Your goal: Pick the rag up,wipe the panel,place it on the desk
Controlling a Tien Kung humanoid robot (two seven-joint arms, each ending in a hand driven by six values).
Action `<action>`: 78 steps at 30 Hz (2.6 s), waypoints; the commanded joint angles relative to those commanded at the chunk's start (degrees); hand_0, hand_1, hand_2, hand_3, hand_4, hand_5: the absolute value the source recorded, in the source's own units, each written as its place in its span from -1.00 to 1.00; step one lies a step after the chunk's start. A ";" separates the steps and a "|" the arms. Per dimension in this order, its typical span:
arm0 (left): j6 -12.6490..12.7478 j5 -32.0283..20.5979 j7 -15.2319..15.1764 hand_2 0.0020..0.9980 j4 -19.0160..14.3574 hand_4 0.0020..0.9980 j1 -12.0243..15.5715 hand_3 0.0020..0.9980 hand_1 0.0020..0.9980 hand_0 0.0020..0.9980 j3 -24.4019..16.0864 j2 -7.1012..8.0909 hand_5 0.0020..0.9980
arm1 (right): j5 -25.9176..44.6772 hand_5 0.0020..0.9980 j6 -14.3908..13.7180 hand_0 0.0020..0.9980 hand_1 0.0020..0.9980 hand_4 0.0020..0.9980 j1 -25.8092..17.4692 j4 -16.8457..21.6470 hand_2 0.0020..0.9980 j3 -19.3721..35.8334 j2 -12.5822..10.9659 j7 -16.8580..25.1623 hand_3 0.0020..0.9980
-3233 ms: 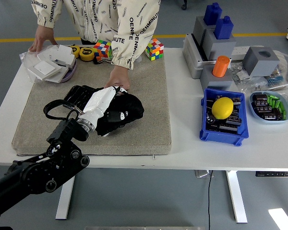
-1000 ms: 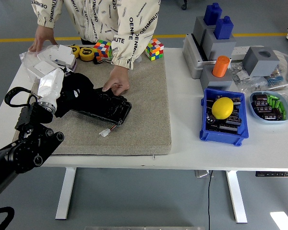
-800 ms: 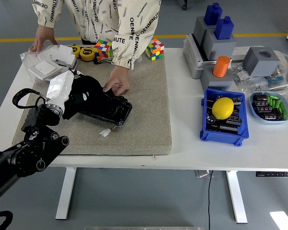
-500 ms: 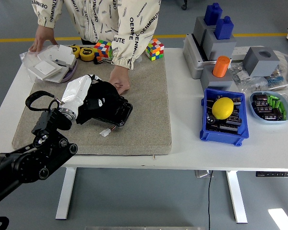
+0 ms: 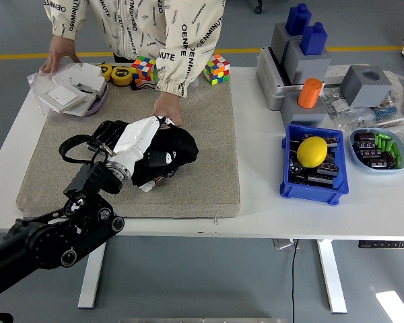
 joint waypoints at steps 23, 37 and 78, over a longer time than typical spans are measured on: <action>0.36 4.02 -0.36 -0.27 12.96 0.44 -0.90 0.12 -0.46 -0.61 -11.05 -1.47 -1.00 | 0.00 -0.30 0.07 0.09 0.12 0.78 -0.01 -0.03 -0.01 0.39 0.11 0.03 0.05; 1.26 6.76 -1.74 -0.28 23.77 0.44 -2.16 0.12 -0.46 -0.61 -19.18 -2.33 -1.00 | -0.18 -0.30 0.04 0.10 0.12 0.78 0.04 -0.07 -0.01 0.77 0.15 0.04 0.05; -1.23 9.97 4.72 0.78 27.15 0.95 1.65 0.80 0.67 0.39 -32.26 -1.29 -0.60 | -0.07 -0.30 0.20 0.09 0.12 0.78 -0.15 0.04 -0.01 0.76 0.36 0.03 0.05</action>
